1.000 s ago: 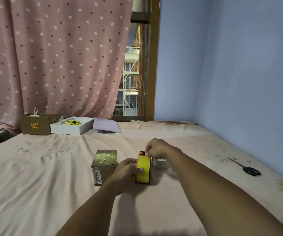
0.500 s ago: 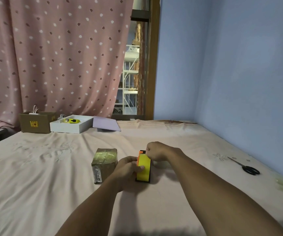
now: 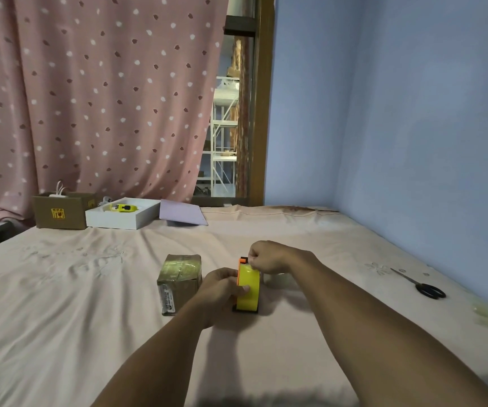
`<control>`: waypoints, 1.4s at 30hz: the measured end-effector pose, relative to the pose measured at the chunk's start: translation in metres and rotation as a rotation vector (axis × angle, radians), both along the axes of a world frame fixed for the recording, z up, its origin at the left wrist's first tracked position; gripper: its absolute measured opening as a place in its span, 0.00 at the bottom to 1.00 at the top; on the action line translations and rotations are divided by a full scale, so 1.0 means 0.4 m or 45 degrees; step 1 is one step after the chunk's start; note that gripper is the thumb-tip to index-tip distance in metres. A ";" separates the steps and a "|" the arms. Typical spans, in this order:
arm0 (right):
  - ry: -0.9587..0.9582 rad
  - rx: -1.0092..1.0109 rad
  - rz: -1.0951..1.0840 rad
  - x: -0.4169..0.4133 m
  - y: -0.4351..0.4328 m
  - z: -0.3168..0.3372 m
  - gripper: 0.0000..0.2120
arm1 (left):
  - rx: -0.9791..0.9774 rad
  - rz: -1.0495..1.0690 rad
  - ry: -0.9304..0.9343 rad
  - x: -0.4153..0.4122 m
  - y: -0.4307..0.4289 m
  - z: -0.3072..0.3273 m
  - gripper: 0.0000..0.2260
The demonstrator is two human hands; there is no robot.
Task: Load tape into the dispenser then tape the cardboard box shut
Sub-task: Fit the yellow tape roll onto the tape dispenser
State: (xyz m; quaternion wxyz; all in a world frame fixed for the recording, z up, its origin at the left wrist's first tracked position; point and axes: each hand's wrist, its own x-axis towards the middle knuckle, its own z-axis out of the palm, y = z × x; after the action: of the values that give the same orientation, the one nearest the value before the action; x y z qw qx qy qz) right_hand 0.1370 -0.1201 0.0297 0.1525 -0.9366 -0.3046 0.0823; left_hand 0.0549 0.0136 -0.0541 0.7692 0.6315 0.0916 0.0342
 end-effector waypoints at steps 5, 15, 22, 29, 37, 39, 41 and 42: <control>-0.007 0.039 0.031 -0.001 -0.019 -0.002 0.13 | 0.050 -0.011 0.006 -0.001 -0.003 0.008 0.11; 0.025 0.175 -0.007 -0.004 0.003 -0.004 0.15 | 0.037 0.001 0.014 0.004 0.002 0.011 0.09; -0.020 0.057 0.021 0.007 0.013 0.005 0.09 | 0.059 -0.007 0.019 0.001 0.003 0.010 0.10; -0.019 0.151 0.116 0.001 -0.002 -0.002 0.03 | 0.062 0.001 0.009 0.003 -0.003 0.009 0.09; -0.017 0.168 0.105 -0.001 0.005 0.021 0.04 | 0.052 -0.006 0.037 0.011 0.004 0.009 0.11; -0.044 0.166 0.086 0.000 0.010 0.028 0.06 | 0.046 -0.007 0.037 0.014 0.005 0.007 0.11; -0.033 0.193 0.052 0.001 0.012 0.027 0.08 | 0.046 -0.009 0.051 0.015 0.006 0.003 0.12; -0.028 0.208 0.030 0.001 0.013 0.025 0.10 | 0.046 -0.009 0.058 0.015 0.008 0.001 0.12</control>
State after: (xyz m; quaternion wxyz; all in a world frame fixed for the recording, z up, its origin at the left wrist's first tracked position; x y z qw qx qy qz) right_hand 0.1374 -0.1148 0.0397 0.2243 -0.9182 -0.3228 0.0487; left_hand 0.0609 0.0166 -0.0538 0.7555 0.6462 0.1063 0.0188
